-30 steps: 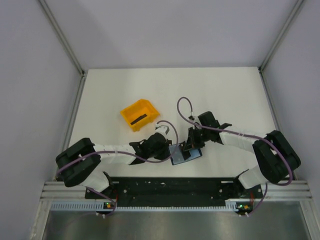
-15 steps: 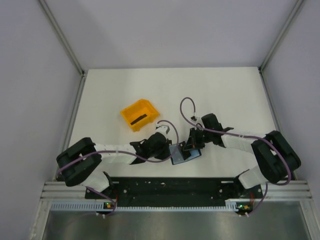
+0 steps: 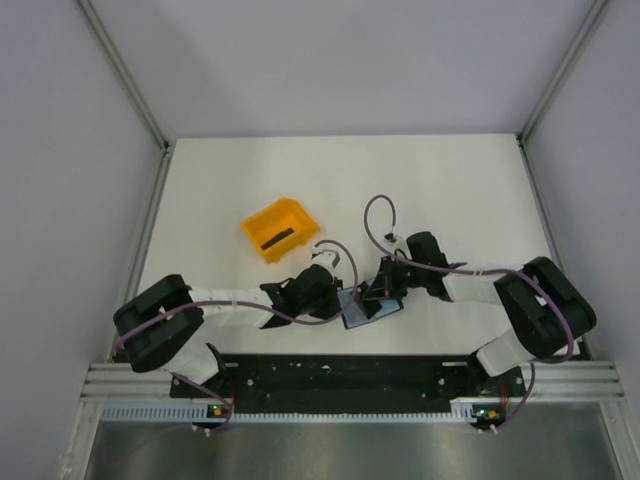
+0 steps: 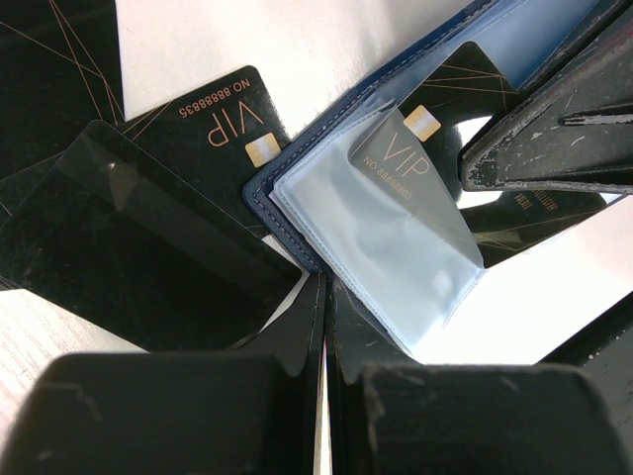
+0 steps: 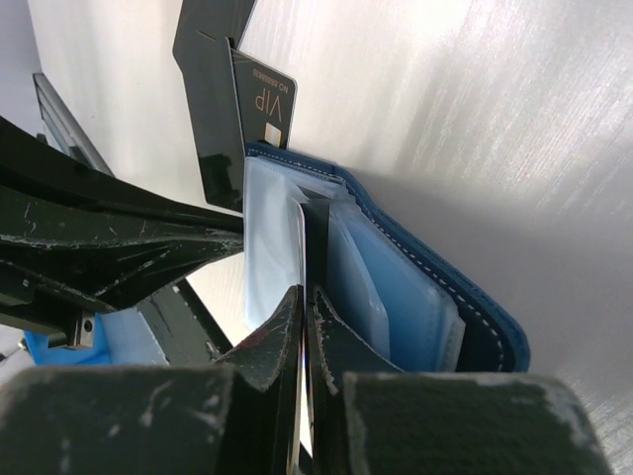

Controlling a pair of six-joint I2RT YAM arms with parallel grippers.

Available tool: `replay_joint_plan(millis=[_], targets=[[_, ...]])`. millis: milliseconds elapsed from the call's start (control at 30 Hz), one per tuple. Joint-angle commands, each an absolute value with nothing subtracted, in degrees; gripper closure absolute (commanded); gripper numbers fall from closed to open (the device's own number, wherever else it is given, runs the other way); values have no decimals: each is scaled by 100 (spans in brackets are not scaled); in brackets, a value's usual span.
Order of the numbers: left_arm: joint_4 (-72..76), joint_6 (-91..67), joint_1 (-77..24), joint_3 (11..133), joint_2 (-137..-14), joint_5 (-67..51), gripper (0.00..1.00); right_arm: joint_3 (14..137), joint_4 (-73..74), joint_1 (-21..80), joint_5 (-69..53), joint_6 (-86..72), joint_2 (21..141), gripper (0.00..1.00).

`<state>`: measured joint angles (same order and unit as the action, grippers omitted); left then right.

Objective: Put the credit cards into the card holder
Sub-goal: Insert the credit card into the card holder.

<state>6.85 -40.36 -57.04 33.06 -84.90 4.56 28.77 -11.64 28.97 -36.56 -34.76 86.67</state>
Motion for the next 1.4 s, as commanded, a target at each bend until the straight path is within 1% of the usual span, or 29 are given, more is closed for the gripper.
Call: replay_joint_plan(millis=[0, 333, 733, 1100, 1367], targets=[[677, -3981, -5722, 3366, -8763, 387, 100, 2637, -1389, 2979, -3464, -3735, 8482, 100], [650, -3973, -5722, 3393, -8736, 378, 100, 2619, -967, 2980, -2681, -3586, 7990, 100], [650, -3955, -5722, 3419, -8754, 378, 100, 2549, -958, 2980, -2443, -3551, 7928, 100], [686, -3964, -5713, 3410, -8807, 334, 100, 2057, -1757, 3067, -2557, -4086, 7998, 100], [686, -4008, -5722, 3375, -8780, 334, 100, 1978, -2275, 3419, -2619, -4377, 8261, 100]])
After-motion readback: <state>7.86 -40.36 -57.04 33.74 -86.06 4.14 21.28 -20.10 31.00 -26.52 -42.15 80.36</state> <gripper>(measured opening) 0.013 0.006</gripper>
